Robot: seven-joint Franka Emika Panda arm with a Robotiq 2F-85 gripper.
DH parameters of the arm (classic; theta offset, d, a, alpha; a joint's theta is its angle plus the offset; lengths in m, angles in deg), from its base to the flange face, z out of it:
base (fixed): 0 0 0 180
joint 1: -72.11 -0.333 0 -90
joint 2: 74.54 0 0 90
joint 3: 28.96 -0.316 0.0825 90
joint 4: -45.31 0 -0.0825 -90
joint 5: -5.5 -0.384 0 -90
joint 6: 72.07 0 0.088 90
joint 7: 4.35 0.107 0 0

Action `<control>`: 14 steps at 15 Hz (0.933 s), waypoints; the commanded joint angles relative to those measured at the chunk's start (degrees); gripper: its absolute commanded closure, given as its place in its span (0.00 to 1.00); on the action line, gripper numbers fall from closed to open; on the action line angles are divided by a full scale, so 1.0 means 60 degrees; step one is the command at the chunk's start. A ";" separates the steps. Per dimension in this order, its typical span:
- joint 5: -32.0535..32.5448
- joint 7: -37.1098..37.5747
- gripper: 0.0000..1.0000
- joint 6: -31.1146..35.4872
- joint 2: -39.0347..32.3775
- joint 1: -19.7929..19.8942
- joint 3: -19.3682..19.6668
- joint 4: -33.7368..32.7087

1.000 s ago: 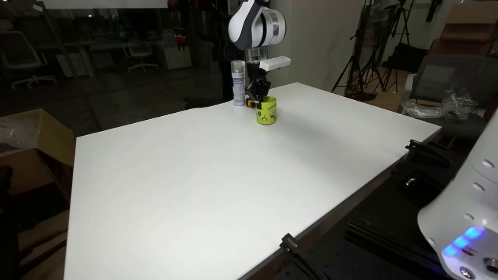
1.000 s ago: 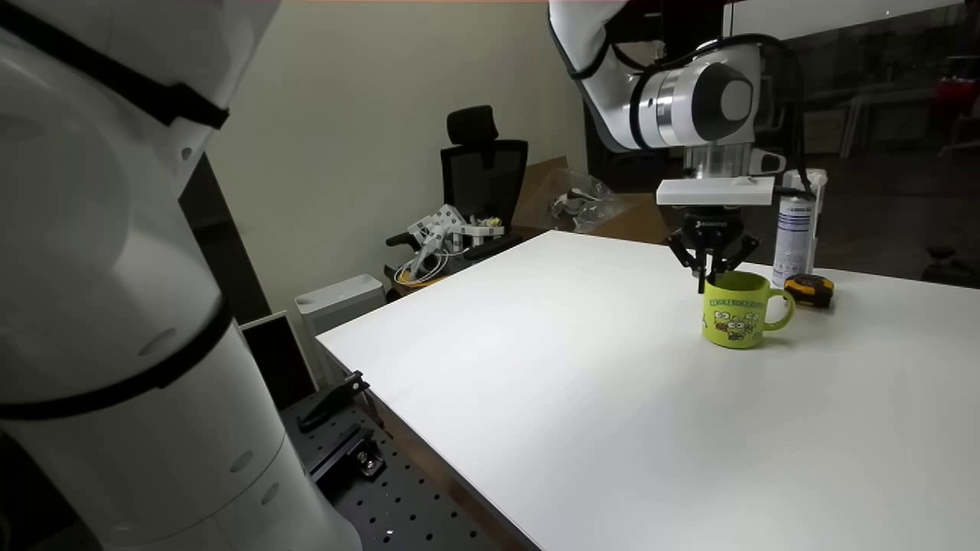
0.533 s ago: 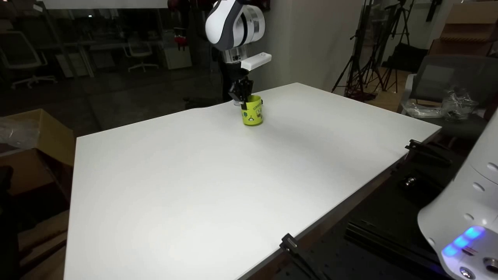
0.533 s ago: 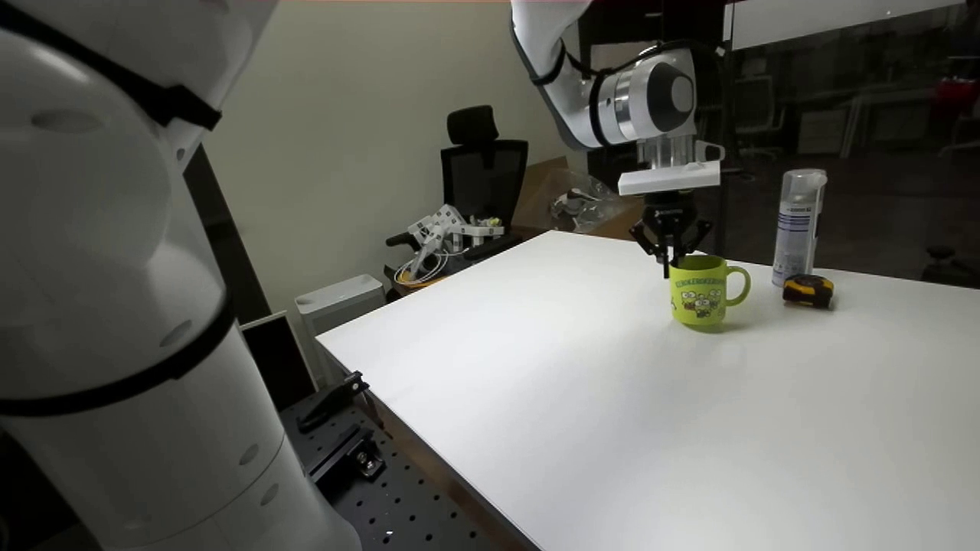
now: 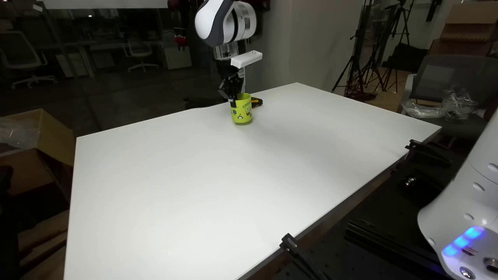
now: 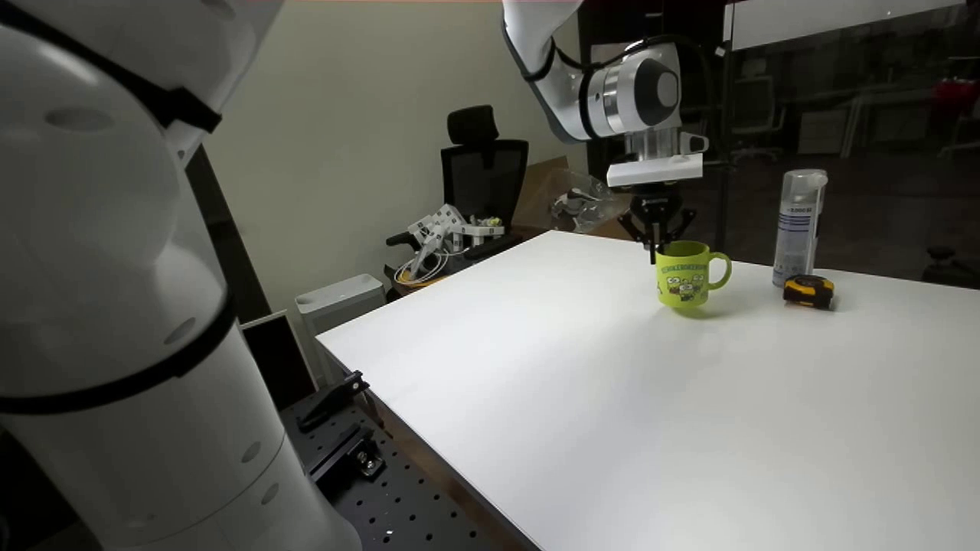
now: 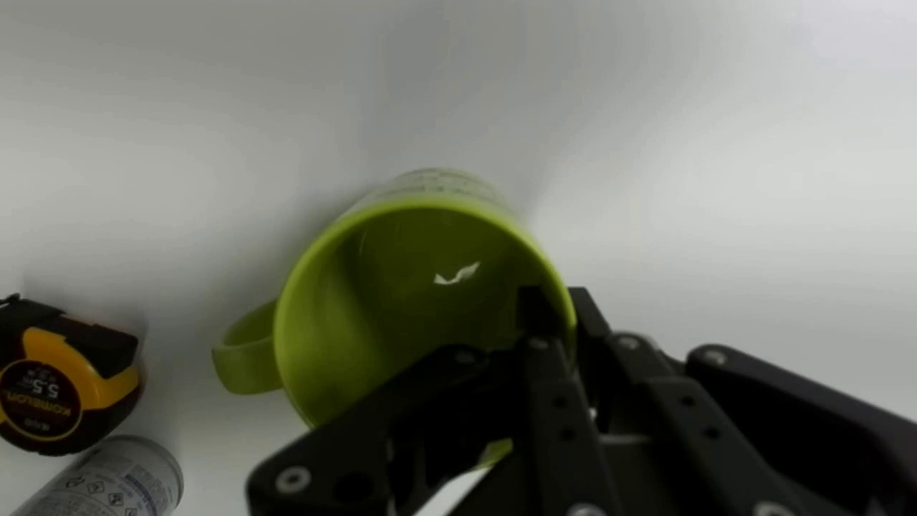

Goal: Move the mug to the left

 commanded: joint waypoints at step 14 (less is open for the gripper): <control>-0.0020 0.0323 0.98 -0.0173 -0.1540 -0.0103 -0.0034 -0.2111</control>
